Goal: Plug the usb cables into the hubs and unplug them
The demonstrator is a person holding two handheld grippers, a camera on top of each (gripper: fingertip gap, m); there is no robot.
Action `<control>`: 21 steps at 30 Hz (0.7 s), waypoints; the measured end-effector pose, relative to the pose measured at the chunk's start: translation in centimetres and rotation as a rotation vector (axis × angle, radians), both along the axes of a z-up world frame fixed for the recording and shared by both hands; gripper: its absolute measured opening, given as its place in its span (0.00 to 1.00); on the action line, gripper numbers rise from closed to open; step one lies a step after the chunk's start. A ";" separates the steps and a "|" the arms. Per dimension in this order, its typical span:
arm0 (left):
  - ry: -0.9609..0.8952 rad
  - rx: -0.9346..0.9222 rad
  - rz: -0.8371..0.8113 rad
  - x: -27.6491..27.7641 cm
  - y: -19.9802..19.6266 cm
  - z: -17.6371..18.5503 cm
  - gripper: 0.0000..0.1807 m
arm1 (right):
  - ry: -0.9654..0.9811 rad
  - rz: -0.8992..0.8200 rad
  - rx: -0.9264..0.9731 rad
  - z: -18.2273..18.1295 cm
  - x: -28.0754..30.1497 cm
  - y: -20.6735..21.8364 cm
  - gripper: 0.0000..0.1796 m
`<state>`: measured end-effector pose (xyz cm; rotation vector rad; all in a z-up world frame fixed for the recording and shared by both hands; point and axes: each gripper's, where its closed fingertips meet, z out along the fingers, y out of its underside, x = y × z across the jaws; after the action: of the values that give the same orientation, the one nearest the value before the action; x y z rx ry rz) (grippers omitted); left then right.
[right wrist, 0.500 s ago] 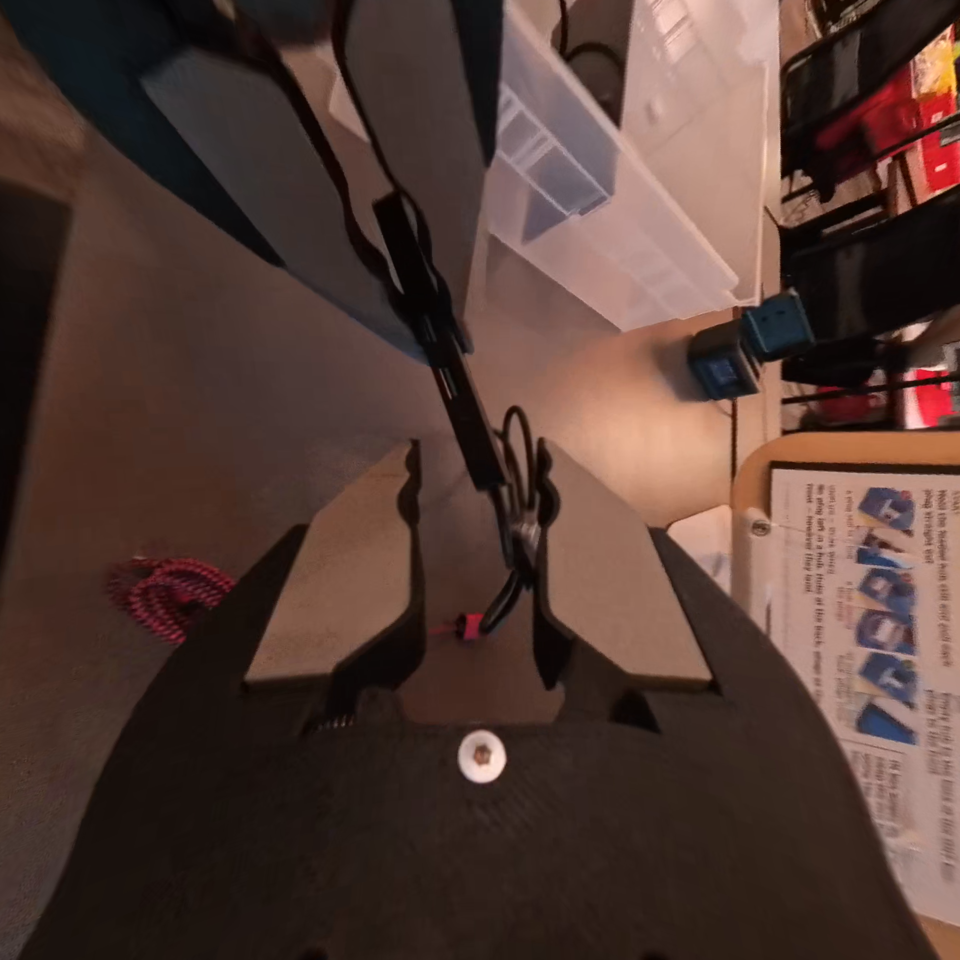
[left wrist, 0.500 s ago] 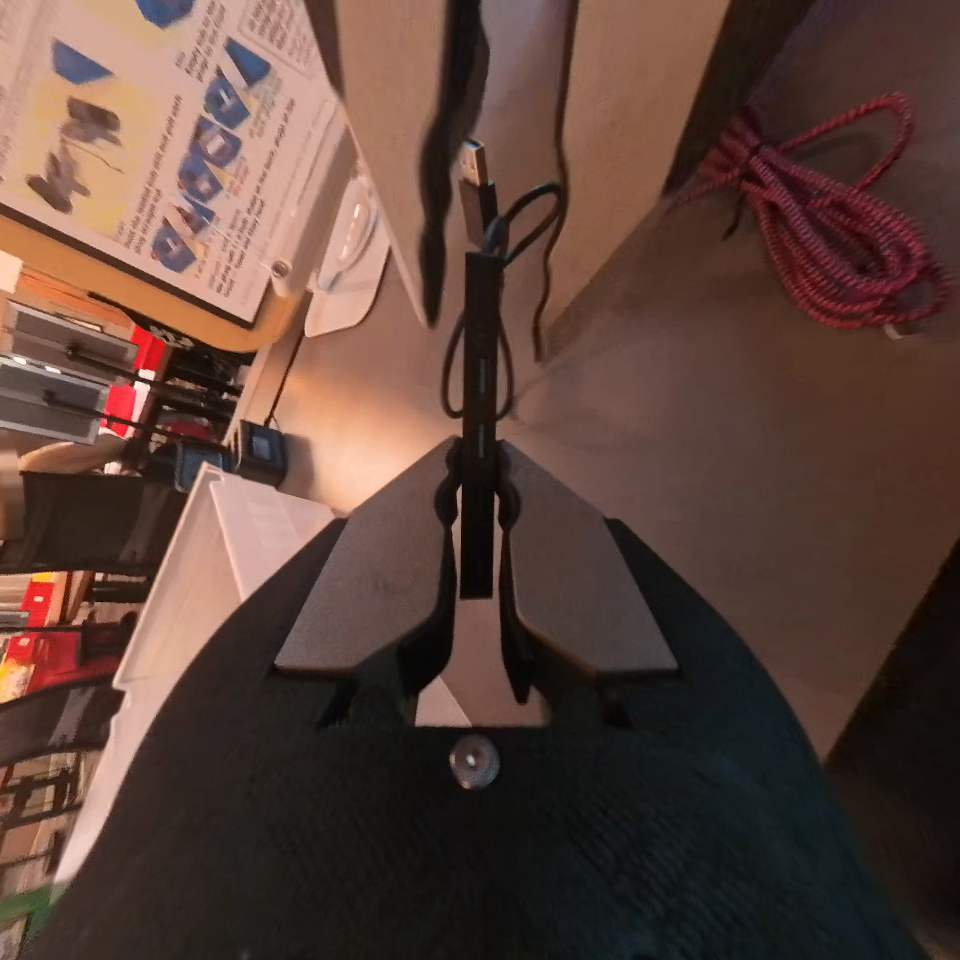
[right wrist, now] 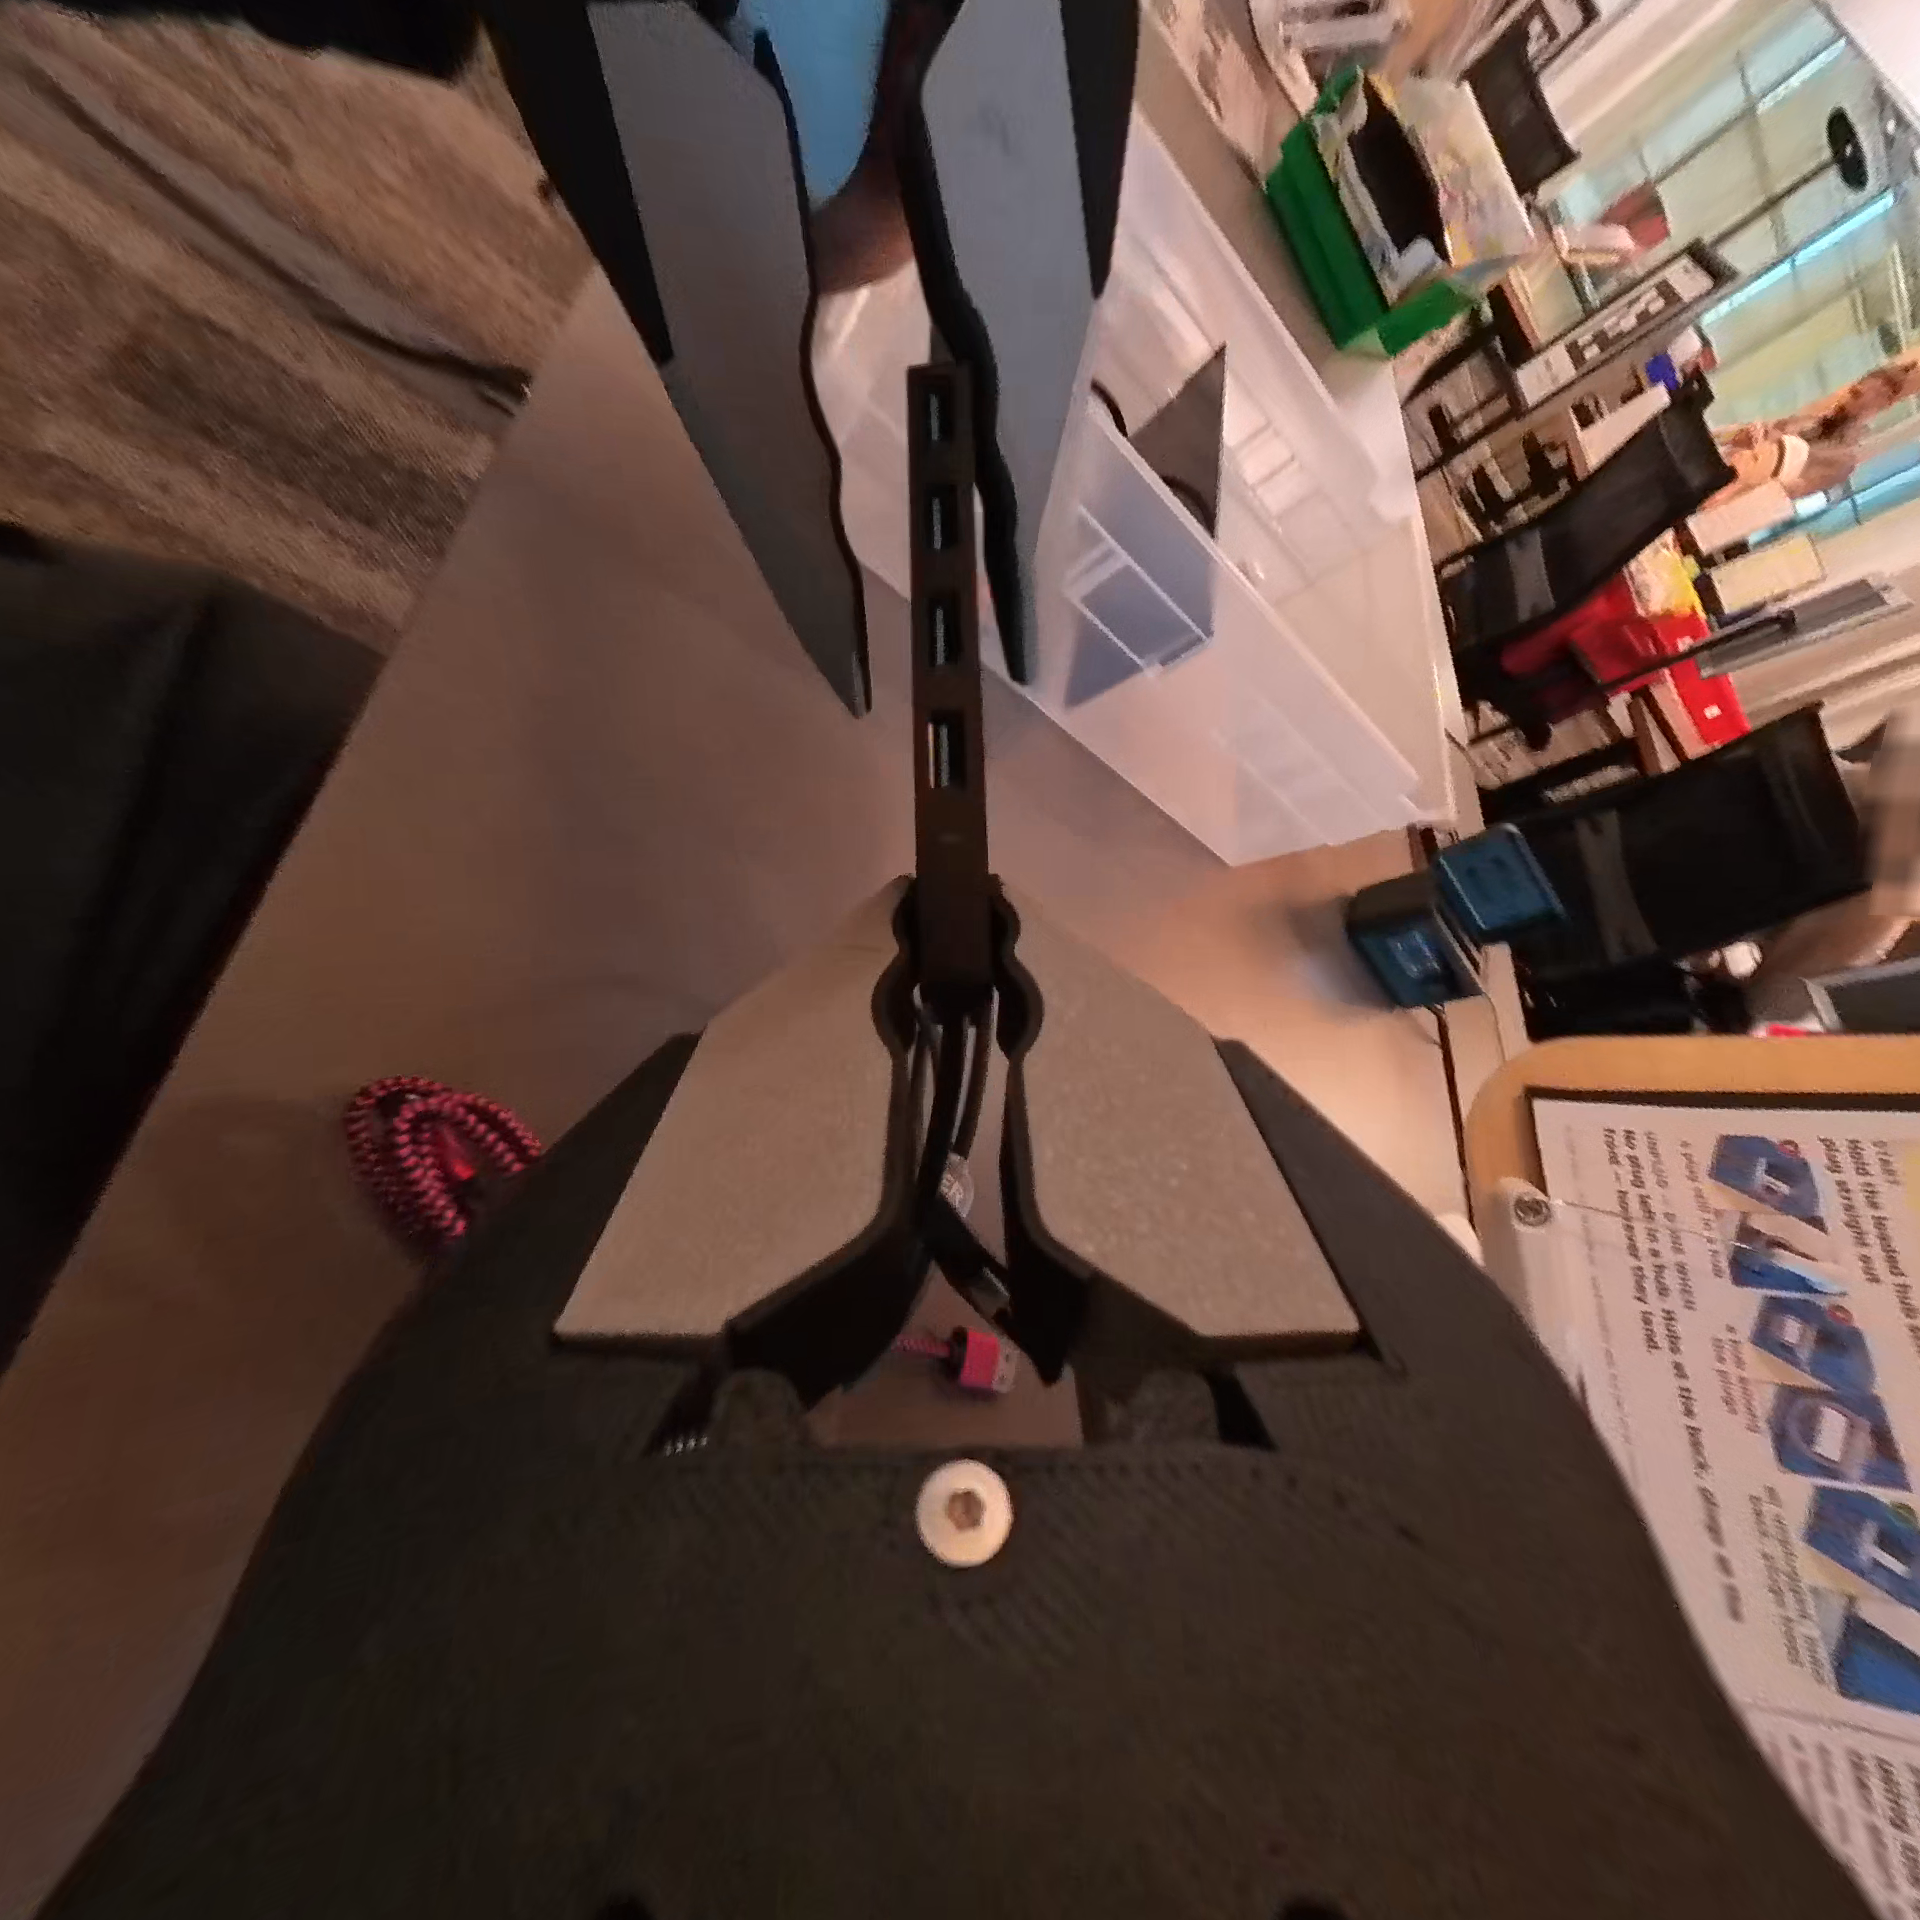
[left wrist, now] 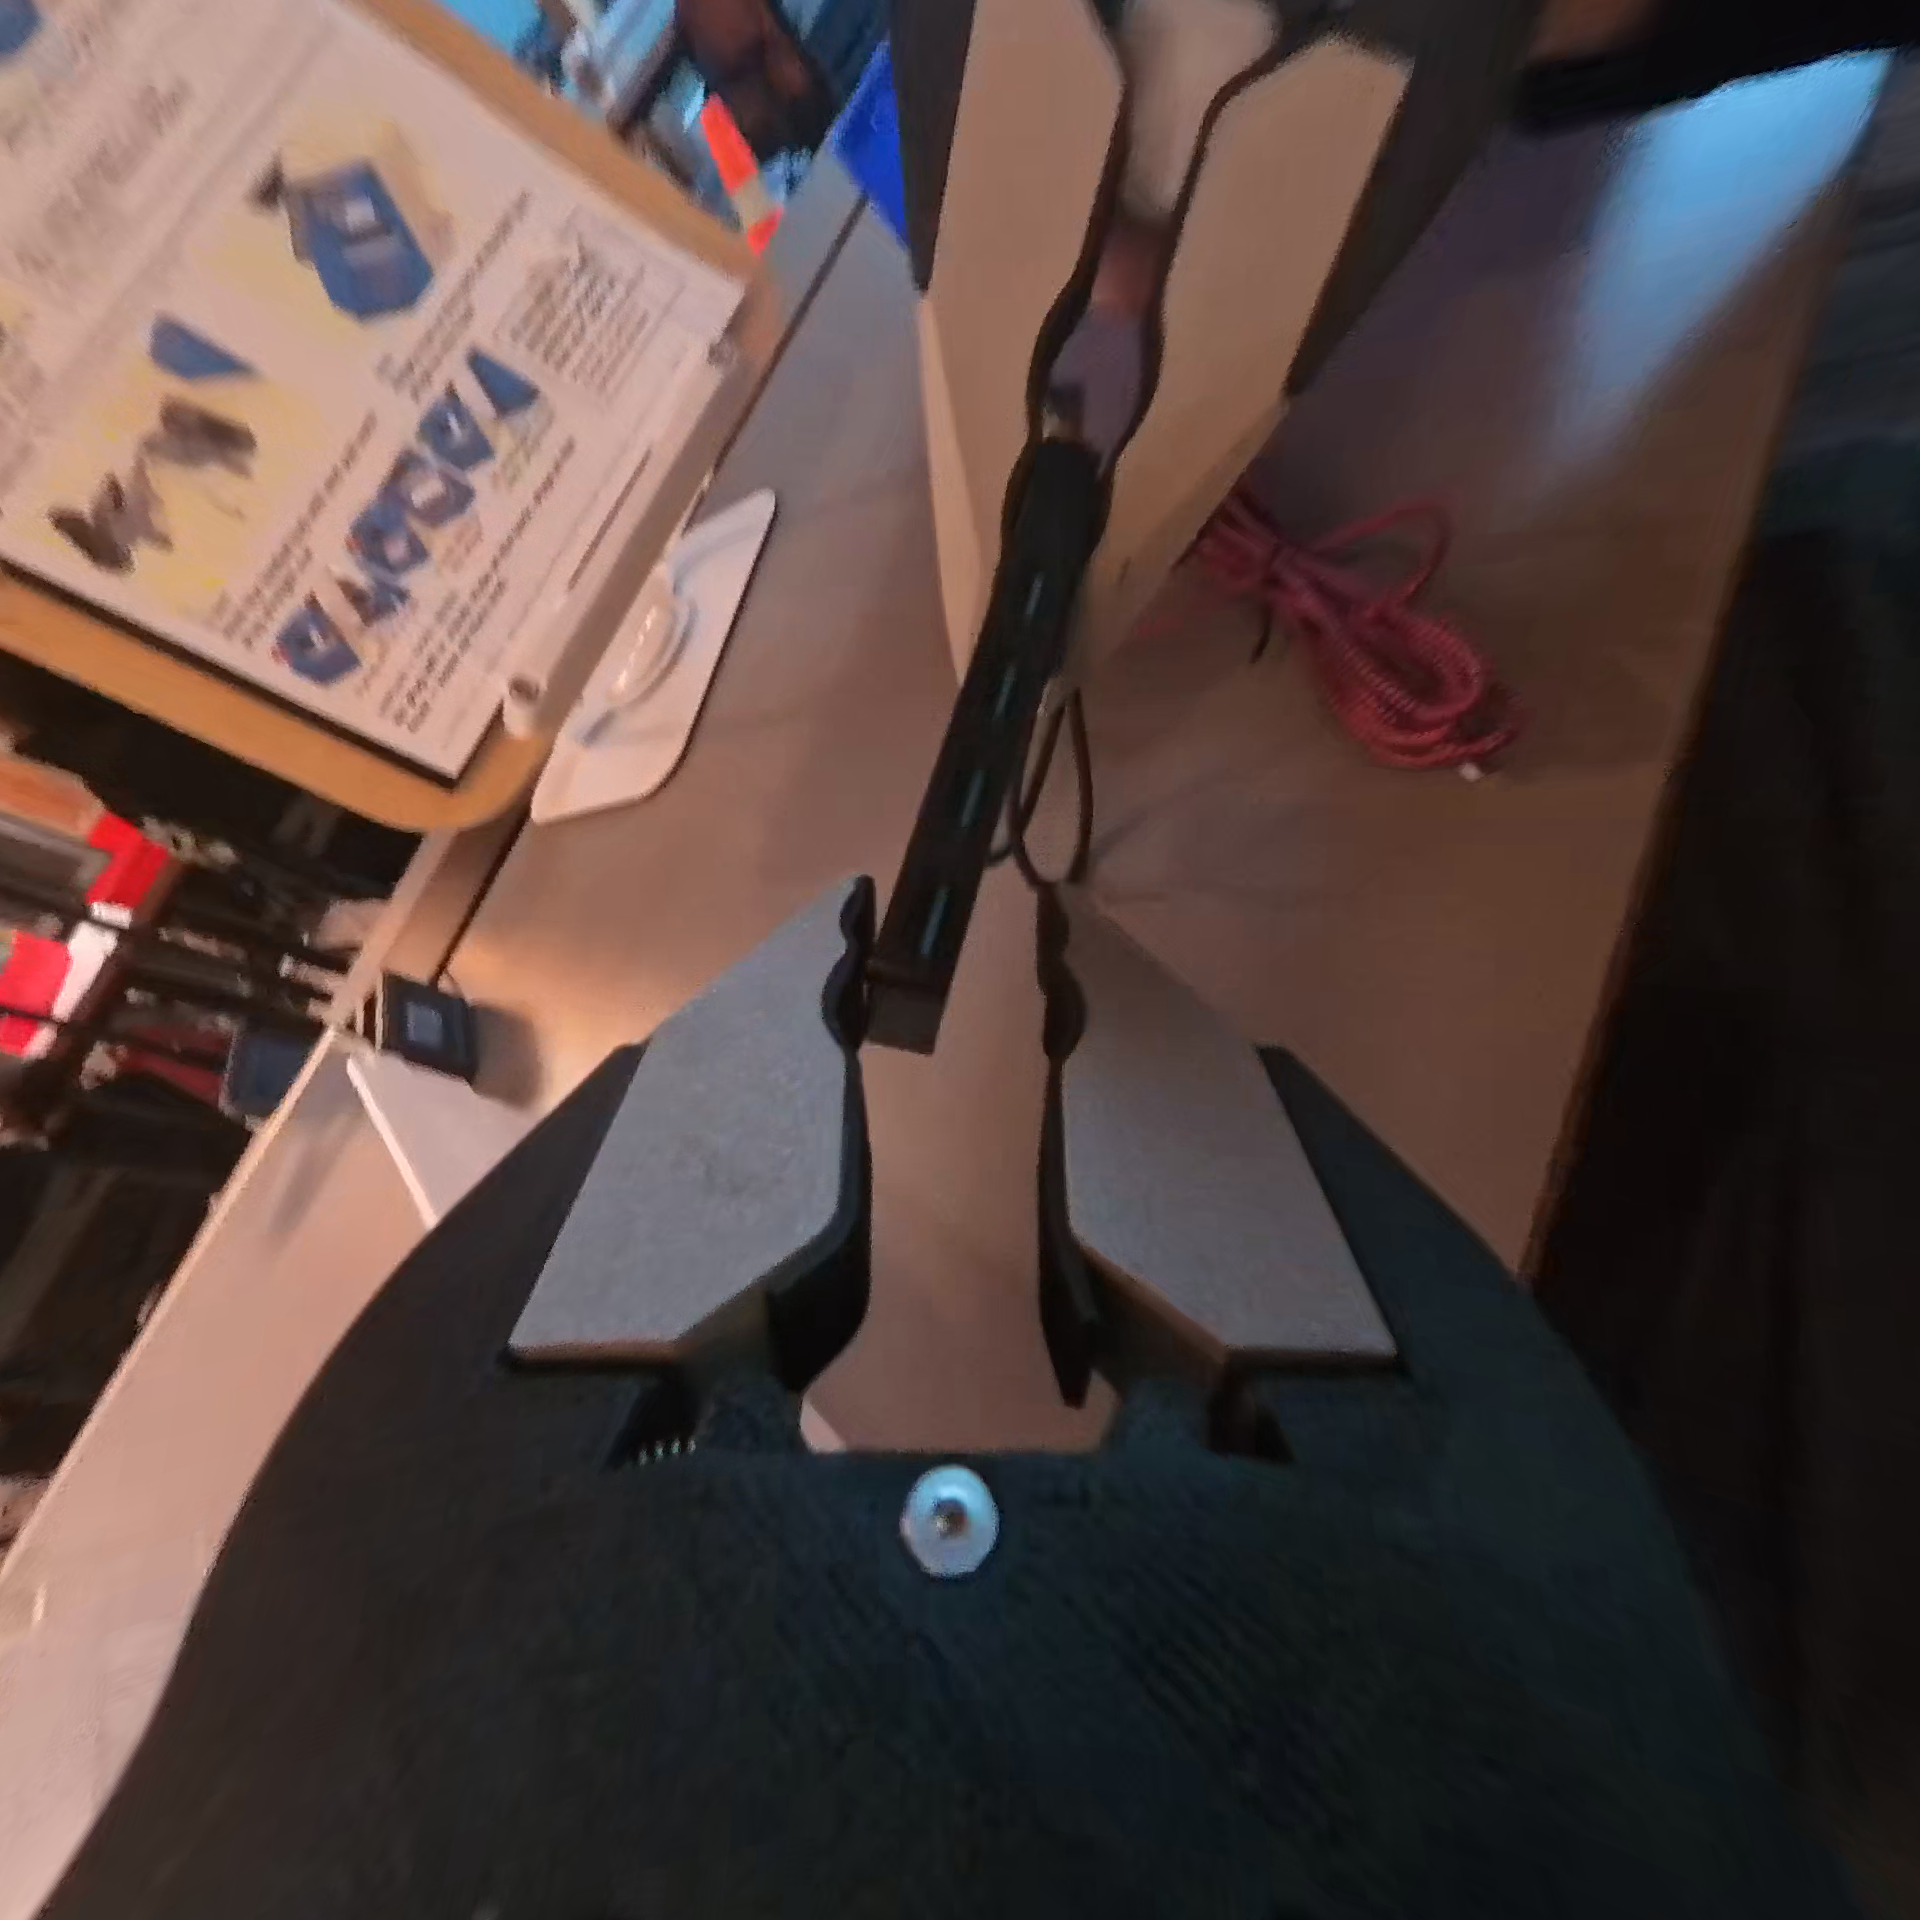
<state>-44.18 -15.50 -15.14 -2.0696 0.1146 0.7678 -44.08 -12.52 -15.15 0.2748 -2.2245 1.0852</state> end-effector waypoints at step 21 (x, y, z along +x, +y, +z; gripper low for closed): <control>0.147 0.020 0.016 2.0 4.2 3.2 0.04 | -0.100 -0.096 -0.119 0.5 -1.6 1.6 0.10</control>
<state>-42.14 -11.30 -11.93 -1.9959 0.1710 0.9268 -45.64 -10.87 -14.66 0.0632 -2.2251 1.1961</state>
